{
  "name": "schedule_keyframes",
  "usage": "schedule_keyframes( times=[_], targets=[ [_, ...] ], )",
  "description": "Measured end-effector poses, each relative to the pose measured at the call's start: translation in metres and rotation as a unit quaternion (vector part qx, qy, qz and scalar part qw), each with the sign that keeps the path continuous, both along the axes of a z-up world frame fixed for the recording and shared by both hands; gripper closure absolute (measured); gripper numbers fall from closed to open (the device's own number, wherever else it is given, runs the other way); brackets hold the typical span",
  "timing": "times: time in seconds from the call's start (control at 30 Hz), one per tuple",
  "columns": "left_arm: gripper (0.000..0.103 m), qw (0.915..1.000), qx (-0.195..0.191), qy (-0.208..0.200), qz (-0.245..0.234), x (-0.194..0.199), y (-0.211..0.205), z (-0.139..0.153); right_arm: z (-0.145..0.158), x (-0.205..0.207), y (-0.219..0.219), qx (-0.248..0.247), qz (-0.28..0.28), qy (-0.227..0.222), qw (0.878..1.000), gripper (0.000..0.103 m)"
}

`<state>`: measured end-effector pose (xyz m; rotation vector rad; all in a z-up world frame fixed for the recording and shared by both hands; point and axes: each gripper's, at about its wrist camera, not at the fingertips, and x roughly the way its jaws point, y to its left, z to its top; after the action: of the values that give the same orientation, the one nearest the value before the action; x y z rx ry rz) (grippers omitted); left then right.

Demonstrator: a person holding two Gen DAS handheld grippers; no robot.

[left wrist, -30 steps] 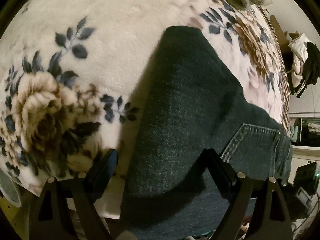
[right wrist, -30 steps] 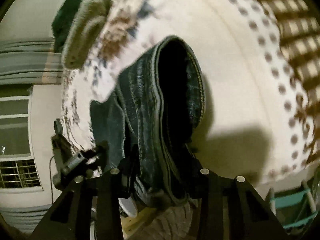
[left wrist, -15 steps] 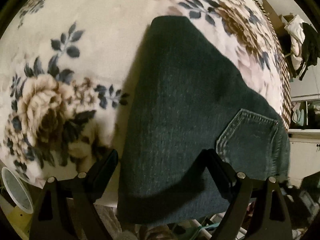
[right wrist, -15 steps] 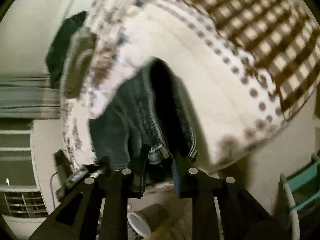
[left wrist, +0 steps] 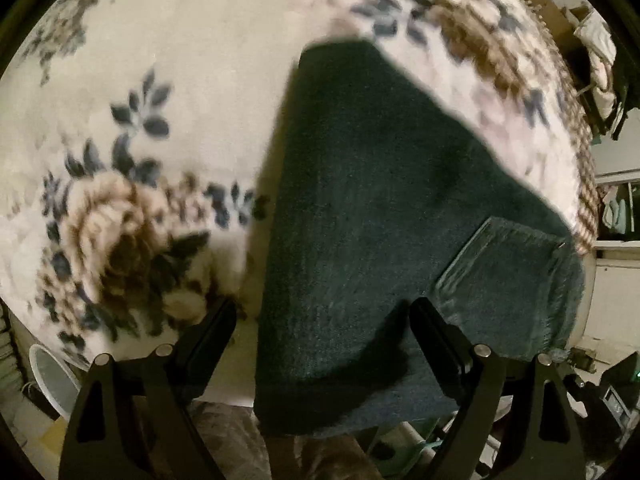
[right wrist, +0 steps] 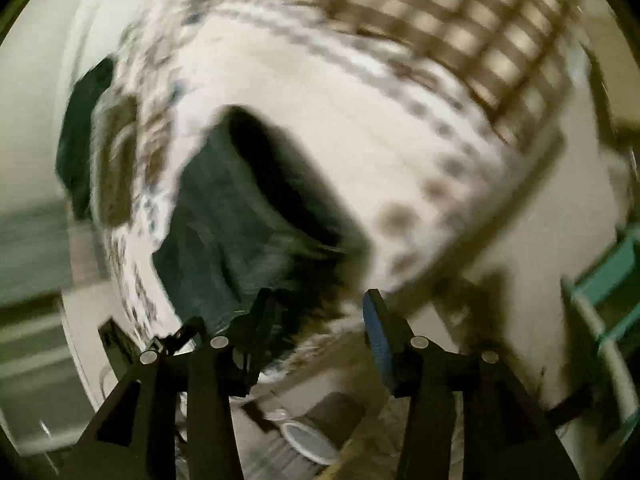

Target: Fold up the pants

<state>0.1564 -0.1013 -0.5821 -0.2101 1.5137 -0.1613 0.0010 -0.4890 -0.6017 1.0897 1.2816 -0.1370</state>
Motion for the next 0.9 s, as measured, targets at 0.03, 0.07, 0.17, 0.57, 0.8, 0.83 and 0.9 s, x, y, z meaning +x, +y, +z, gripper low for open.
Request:
schedule_keyframes(
  times=[0.03, 0.07, 0.17, 0.57, 0.8, 0.83, 0.9],
  targets=[
    [0.015, 1.0, 0.0, -0.007, 0.002, 0.005, 0.002, 0.008, 0.008, 0.011, 0.002, -0.016, 0.014, -0.002, 1.0, 0.053],
    [0.015, 0.9999, -0.001, -0.016, 0.005, 0.012, 0.004, 0.015, 0.016, 0.027, 0.005, -0.033, 0.031, 0.002, 0.999, 0.045],
    [0.015, 0.9986, -0.017, -0.047, 0.02, 0.043, 0.012, 0.036, 0.023, 0.077, 0.019, -0.065, 0.083, 0.028, 0.994, 0.036],
    [0.072, 0.9966, -0.075, 0.016, 0.029, 0.128, 0.019, -0.027, -0.012, 0.088, -0.002, -0.063, 0.066, 0.111, 0.99, 0.036],
    [0.099, 0.9919, -0.117, -0.03, 0.041, 0.123, 0.045, -0.022, -0.021, 0.071, -0.002, -0.083, 0.06, 0.098, 0.99, 0.078],
    [0.099, 0.991, -0.121, -0.026, 0.051, 0.125, 0.047, -0.026, -0.02, 0.069, -0.003, -0.088, 0.06, 0.099, 0.989, 0.078],
    [0.099, 0.988, -0.137, -0.014, 0.07, 0.129, 0.051, -0.032, -0.021, 0.068, -0.003, -0.086, 0.056, 0.102, 0.989, 0.078]
  ],
)
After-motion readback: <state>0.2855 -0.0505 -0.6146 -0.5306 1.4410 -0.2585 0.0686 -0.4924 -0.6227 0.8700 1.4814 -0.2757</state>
